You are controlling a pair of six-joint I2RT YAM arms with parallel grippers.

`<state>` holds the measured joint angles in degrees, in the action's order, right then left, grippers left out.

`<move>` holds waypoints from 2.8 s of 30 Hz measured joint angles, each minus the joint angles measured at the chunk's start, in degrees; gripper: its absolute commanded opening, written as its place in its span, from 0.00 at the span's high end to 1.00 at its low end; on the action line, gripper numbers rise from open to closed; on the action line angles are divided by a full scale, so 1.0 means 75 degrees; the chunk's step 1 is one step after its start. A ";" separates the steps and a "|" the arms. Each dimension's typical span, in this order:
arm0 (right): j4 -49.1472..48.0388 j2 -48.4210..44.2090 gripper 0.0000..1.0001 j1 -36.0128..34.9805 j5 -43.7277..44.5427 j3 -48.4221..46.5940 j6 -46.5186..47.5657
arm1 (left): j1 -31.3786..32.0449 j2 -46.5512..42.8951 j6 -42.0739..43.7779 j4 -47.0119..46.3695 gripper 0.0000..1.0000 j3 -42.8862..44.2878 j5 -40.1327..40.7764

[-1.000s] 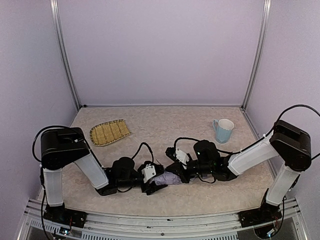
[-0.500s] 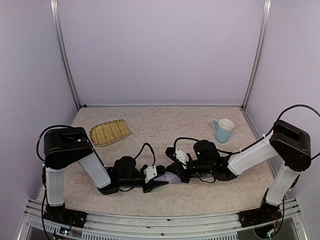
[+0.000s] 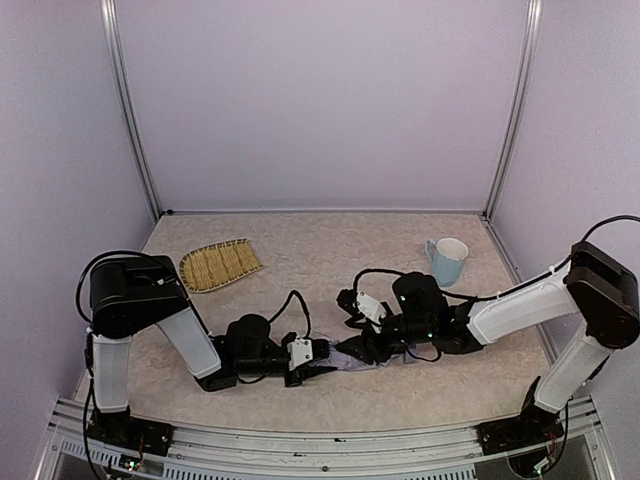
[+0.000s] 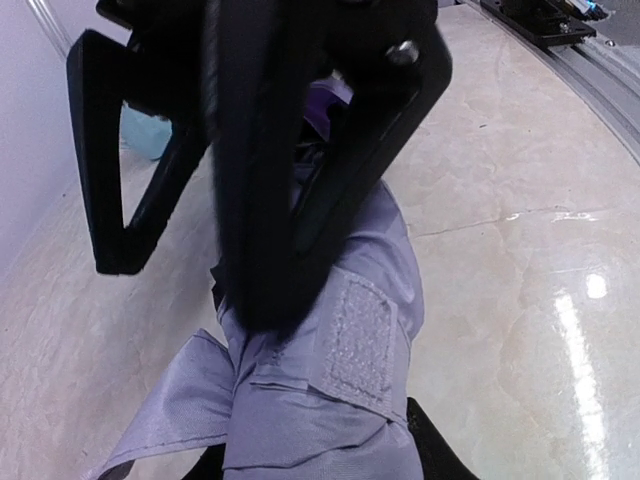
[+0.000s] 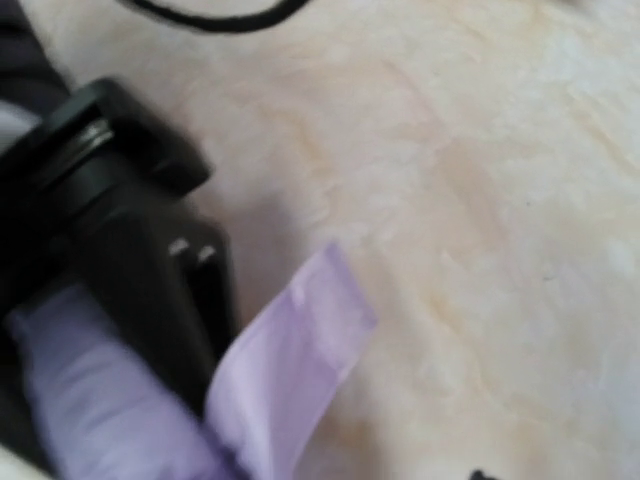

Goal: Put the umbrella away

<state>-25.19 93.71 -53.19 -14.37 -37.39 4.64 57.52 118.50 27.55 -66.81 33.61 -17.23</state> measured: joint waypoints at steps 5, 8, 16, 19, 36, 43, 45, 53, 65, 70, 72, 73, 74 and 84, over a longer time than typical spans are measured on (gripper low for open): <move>0.1343 -0.1131 0.19 0.0382 -0.0731 0.0012 0.0108 | 0.0038 0.0012 0.0679 -0.0318 1.00 -0.0189 0.0478; 0.1757 -0.1533 0.23 0.1058 -0.1585 -0.0146 0.0003 | 0.0181 0.0006 0.1192 -0.0490 1.00 -0.0268 0.0863; 0.2824 0.0650 0.33 0.1472 -0.3086 -0.2664 -0.1081 | 0.0679 -0.0012 0.2226 -0.0624 1.00 -0.0309 0.1862; 0.3107 0.1754 0.37 0.1472 -0.3567 -0.3392 -0.1559 | 0.0746 -0.0015 0.2381 -0.0629 1.00 -0.0315 0.2028; 0.3789 0.2273 0.95 0.1145 -0.7122 -0.3497 -0.1649 | 0.0766 -0.0023 0.2372 -0.0629 1.00 -0.0323 0.2159; 0.3789 0.1049 0.73 0.1005 -0.7303 -0.2468 -0.1425 | 0.0385 -0.0087 0.1830 -0.0673 1.00 -0.0478 0.1868; 0.3870 0.0906 0.65 0.0991 -0.7111 -0.2334 -0.1405 | 0.0306 -0.0119 0.1789 -0.0726 1.00 -0.0568 0.1845; 0.4039 0.1003 0.45 0.1550 -0.5324 -0.2833 -0.2055 | 0.1247 -0.0187 0.3147 -0.0694 1.00 -0.0624 0.3144; 0.4409 0.1265 0.39 0.1035 -0.4450 -0.3235 -0.1279 | 0.2218 -0.0621 0.5928 -0.0417 1.00 -0.0673 0.5450; 0.4360 0.1294 0.41 0.0775 -0.4741 -0.3229 -0.0988 | 0.2235 -0.0621 0.6659 -0.0428 1.00 -0.0644 0.5919; 0.4293 0.1370 0.41 0.0635 -0.4890 -0.3229 -0.0895 | 0.2244 -0.0606 0.6828 -0.0428 1.00 -0.0606 0.6030; 0.4226 0.1416 0.41 0.0568 -0.4951 -0.3235 -0.0839 | 0.2250 -0.0595 0.6866 -0.0396 1.00 -0.0600 0.6050; 0.4164 0.1448 0.42 0.0519 -0.4998 -0.3241 -0.0790 | 0.2267 -0.0580 0.6889 -0.0388 1.00 -0.0600 0.6076; 0.4010 0.1862 0.91 0.0216 -0.5461 -0.3733 -0.0297 | 0.2305 -0.0580 0.6685 -0.0187 1.00 -0.0490 0.6137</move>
<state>4.89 107.68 -51.57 -55.33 -65.39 2.42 74.81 114.15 77.69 -68.20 29.93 28.80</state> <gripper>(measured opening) 0.208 0.362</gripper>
